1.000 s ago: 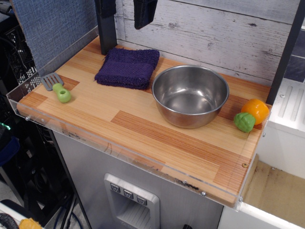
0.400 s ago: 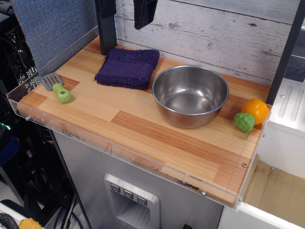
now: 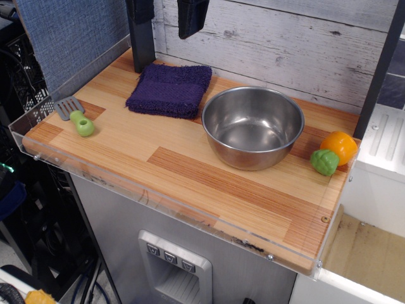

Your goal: Move the pot between towel and carrot

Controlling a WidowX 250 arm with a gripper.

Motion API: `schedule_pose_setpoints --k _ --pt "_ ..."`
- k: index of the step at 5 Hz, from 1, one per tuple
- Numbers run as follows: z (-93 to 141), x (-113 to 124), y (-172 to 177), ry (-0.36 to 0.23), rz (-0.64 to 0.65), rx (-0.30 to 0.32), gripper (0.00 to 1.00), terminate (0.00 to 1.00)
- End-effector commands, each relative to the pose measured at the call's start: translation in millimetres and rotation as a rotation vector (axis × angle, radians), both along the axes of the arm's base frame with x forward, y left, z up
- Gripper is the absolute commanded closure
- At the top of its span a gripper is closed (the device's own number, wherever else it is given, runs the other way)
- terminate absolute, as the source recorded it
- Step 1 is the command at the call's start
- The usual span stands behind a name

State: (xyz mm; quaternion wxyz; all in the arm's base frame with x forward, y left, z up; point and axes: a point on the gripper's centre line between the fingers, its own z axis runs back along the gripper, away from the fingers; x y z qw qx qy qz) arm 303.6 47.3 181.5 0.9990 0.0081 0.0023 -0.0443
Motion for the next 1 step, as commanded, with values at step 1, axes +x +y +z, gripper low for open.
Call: schedule_pose_setpoints --k 1 --pt "18.5 -8.2 3.3 -0.067 0.008 0.013 0.0 1.0"
